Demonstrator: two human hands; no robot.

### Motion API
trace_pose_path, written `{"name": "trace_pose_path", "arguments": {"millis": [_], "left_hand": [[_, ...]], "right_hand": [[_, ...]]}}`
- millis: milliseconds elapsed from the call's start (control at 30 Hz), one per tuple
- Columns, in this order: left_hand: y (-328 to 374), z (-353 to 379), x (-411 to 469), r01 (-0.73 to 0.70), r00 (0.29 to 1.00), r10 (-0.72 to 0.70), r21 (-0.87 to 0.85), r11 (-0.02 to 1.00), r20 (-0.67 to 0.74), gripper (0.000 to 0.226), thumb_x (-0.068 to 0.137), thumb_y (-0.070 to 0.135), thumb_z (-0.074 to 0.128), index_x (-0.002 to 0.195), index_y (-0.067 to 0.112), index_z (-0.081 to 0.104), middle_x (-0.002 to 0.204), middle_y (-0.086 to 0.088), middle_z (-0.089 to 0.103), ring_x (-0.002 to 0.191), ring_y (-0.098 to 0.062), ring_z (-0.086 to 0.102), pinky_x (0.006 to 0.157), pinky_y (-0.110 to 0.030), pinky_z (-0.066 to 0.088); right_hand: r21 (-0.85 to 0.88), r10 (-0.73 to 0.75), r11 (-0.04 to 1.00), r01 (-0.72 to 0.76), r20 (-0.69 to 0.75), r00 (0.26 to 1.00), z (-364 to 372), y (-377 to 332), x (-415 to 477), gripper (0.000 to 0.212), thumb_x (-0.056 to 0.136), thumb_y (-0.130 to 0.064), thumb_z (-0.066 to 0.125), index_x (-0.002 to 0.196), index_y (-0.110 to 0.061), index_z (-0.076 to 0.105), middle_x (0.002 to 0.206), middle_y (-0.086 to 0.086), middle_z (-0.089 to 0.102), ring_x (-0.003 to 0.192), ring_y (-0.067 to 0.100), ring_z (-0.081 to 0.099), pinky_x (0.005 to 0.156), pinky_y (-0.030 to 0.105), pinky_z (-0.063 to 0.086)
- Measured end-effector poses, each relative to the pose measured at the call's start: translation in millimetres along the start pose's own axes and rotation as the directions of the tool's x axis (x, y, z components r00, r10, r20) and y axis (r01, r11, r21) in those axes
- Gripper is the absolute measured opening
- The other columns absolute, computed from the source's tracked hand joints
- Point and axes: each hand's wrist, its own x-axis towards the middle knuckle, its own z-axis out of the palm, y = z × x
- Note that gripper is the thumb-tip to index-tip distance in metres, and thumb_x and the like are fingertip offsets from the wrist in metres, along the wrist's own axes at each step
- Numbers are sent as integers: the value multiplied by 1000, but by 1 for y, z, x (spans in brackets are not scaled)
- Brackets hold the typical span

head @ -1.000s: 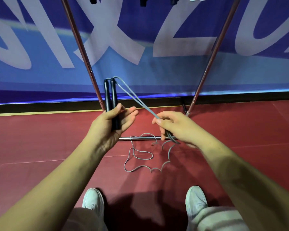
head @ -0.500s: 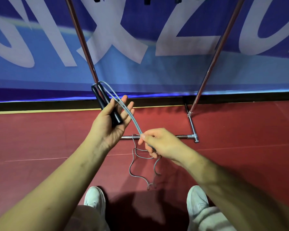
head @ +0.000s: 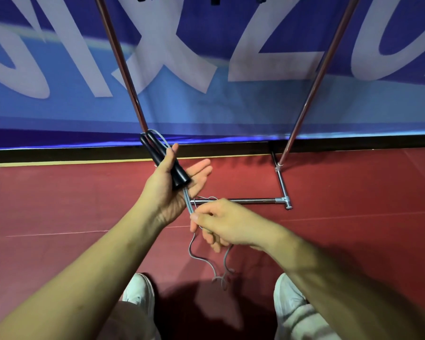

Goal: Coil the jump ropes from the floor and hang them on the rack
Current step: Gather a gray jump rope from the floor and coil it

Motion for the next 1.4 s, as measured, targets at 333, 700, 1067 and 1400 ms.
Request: {"name": "trace_pose_path", "arguments": {"millis": [333, 700, 1067, 1400], "left_hand": [[27, -36, 16, -177, 921, 292, 390, 904, -258, 16, 99, 26, 58, 88, 26, 47, 50, 6, 33, 42, -10, 30, 44, -18, 26], [28, -53, 15, 43, 939, 221, 724, 688, -265, 15, 97, 21, 63, 108, 15, 57, 64, -4, 43, 46, -13, 50, 52, -32, 58], [-8, -29, -3, 74, 907, -391, 854, 515, 157, 50, 94, 42, 60, 127, 6, 49, 56, -2, 31, 44, -12, 27, 43, -23, 20], [-7, -22, -16, 197, 780, -624, 929, 313, 45, 109, 50, 92, 61, 119, 8, 57, 58, -3, 40, 45, -12, 30, 43, -18, 23]], "right_hand": [[-130, -83, 989, 70, -99, 992, -7, -3, -7, 11, 92, -16, 64, 94, -6, 66, 57, 2, 53, 47, 12, 52, 49, 24, 42], [-82, -120, 991, 106, -195, 973, -42, -23, -21, 8, 90, -5, 64, 93, 0, 70, 53, -4, 52, 39, 7, 44, 45, 20, 36], [-404, -330, 910, 97, -562, 758, -96, -18, -27, 4, 82, -18, 75, 80, -21, 76, 54, -18, 60, 55, 1, 54, 63, 25, 44], [-468, -312, 884, -11, -606, 732, -106, -10, -28, 11, 70, -28, 85, 74, -21, 77, 68, -8, 69, 72, 11, 64, 73, 32, 52]]}}
